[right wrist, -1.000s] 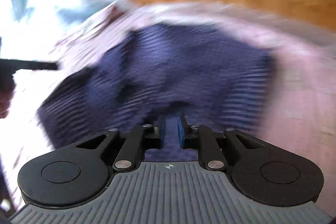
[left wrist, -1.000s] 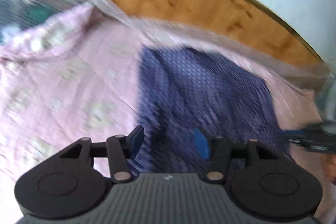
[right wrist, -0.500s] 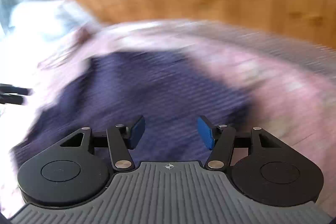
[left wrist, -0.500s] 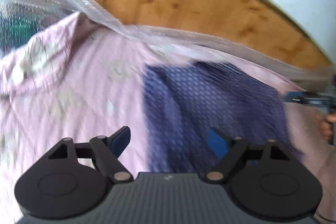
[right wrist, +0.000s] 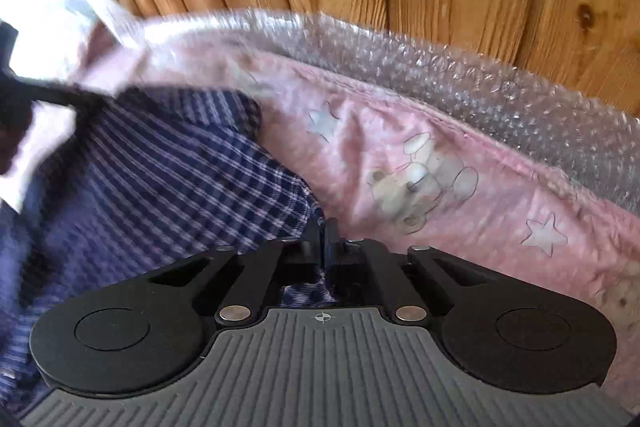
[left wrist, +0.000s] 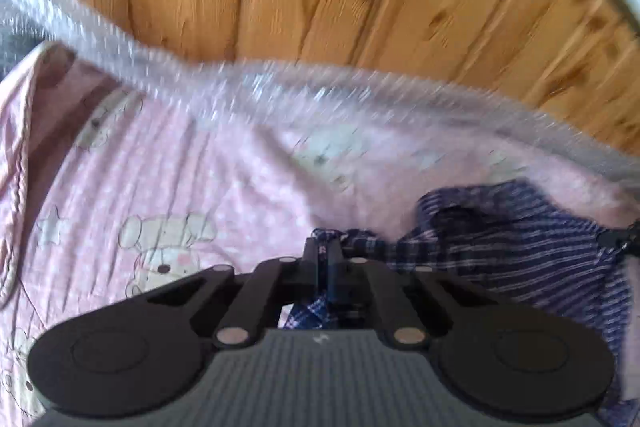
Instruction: Fold clothes
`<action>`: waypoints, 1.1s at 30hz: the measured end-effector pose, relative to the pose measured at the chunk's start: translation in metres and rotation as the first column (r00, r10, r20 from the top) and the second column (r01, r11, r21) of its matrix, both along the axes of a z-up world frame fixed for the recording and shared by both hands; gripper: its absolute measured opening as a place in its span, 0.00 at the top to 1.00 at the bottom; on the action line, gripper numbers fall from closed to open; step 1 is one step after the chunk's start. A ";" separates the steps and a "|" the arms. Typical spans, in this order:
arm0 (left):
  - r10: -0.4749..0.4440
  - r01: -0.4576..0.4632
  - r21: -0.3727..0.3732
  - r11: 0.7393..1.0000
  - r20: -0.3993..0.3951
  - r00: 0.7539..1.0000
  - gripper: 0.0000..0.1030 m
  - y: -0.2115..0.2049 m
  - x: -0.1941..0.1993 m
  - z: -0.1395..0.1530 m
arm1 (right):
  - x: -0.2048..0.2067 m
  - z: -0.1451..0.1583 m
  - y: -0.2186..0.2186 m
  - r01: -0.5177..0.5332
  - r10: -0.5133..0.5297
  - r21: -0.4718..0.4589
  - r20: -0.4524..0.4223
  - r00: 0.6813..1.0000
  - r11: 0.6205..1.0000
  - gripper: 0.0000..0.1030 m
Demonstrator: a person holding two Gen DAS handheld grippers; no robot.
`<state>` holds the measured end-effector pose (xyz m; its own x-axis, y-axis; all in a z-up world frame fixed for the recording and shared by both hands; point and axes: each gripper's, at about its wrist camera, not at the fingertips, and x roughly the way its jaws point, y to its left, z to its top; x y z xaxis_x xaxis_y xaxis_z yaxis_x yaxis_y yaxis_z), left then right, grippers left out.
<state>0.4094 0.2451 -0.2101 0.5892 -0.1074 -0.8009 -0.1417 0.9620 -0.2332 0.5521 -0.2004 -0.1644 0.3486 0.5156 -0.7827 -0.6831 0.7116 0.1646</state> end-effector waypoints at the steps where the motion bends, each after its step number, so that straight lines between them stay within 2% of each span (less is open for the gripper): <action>1: -0.009 0.009 -0.015 1.000 0.029 1.000 0.97 0.001 -0.008 0.009 | -0.009 0.009 -0.004 -0.007 0.006 0.013 0.016 1.000 1.000 1.00; 5: -0.029 0.042 -0.084 0.996 0.149 0.988 0.97 0.009 -0.073 0.056 | -0.052 0.050 -0.020 -0.036 0.030 0.065 0.089 0.996 0.997 1.00; 8: -0.013 0.046 -0.150 0.988 0.213 0.977 0.97 0.007 -0.138 0.086 | -0.109 0.082 -0.035 -0.062 0.047 0.111 0.134 0.990 0.992 1.00; 11: -0.013 0.041 -0.167 0.985 0.165 0.986 0.96 -0.006 -0.213 0.086 | -0.182 0.102 -0.045 -0.100 0.083 0.129 0.135 0.987 0.987 1.00; 12: 0.006 0.017 -0.195 0.981 0.116 0.993 0.95 -0.009 -0.234 0.074 | -0.208 0.103 -0.046 -0.112 0.097 0.117 0.124 0.988 0.987 1.00; 13: 0.023 -0.008 -0.221 0.975 0.066 0.998 0.93 -0.011 -0.255 0.061 | -0.234 0.097 -0.046 -0.130 0.121 0.088 0.101 0.987 0.988 1.00; 15: 0.082 -0.082 -0.264 0.961 -0.010 0.997 0.82 -0.012 -0.290 0.041 | -0.274 0.068 -0.046 -0.122 0.122 0.006 0.047 0.991 0.993 0.98; 16: 0.119 -0.126 -0.282 0.951 -0.040 0.992 0.80 -0.011 -0.304 0.032 | -0.294 0.053 -0.047 -0.118 0.119 -0.035 0.020 0.993 0.992 0.94; 17: 0.155 -0.168 -0.302 0.939 -0.065 0.986 0.78 -0.010 -0.318 0.024 | -0.305 0.046 -0.050 -0.087 0.087 -0.052 -0.003 0.996 0.995 0.89; 18: 0.189 -0.200 -0.337 0.920 -0.065 0.980 0.73 -0.006 -0.328 0.024 | -0.314 0.040 -0.053 -0.053 0.052 -0.067 -0.025 0.998 0.996 0.89; 19: 0.217 -0.224 -0.371 0.901 -0.062 0.974 0.68 -0.003 -0.336 0.024 | -0.324 0.034 -0.056 -0.020 0.016 -0.083 -0.047 0.999 0.996 0.88; 21: 0.233 -0.221 -0.426 0.877 -0.025 0.972 0.53 -0.006 -0.338 0.030 | -0.330 0.044 -0.062 0.072 -0.070 0.021 -0.097 0.993 0.997 0.87; 22: 0.236 -0.213 -0.449 0.867 -0.006 0.972 0.52 -0.008 -0.337 0.033 | -0.333 0.048 -0.064 0.119 -0.109 0.083 -0.124 0.986 0.989 0.84; 24: 0.195 -0.156 -0.469 0.869 0.036 0.980 0.50 -0.021 -0.320 0.038 | -0.332 0.053 -0.061 0.198 -0.166 0.184 -0.179 0.970 0.963 0.71; 25: 0.175 -0.127 -0.475 0.871 0.059 0.983 0.48 -0.028 -0.312 0.041 | -0.332 0.053 -0.053 0.211 -0.177 0.204 -0.174 0.969 0.956 0.66; 27: 0.134 -0.066 -0.467 0.882 0.115 0.984 0.40 -0.050 -0.295 0.045 | -0.332 0.054 -0.038 0.231 -0.197 0.239 -0.160 0.967 0.943 0.66; 28: 0.112 -0.037 -0.460 0.887 0.137 0.984 0.39 -0.061 -0.287 0.046 | -0.330 0.052 -0.027 0.230 -0.202 0.229 -0.141 0.969 0.946 0.66; 31: 0.031 0.030 -0.418 0.908 0.140 0.990 0.37 -0.096 -0.265 0.035 | -0.323 0.042 0.007 0.222 -0.209 0.169 -0.092 0.974 0.960 0.66; 33: -0.034 0.059 -0.377 0.924 0.073 0.997 0.43 -0.114 -0.265 0.014 | -0.322 0.033 0.024 0.202 -0.195 0.104 -0.078 0.978 0.974 0.68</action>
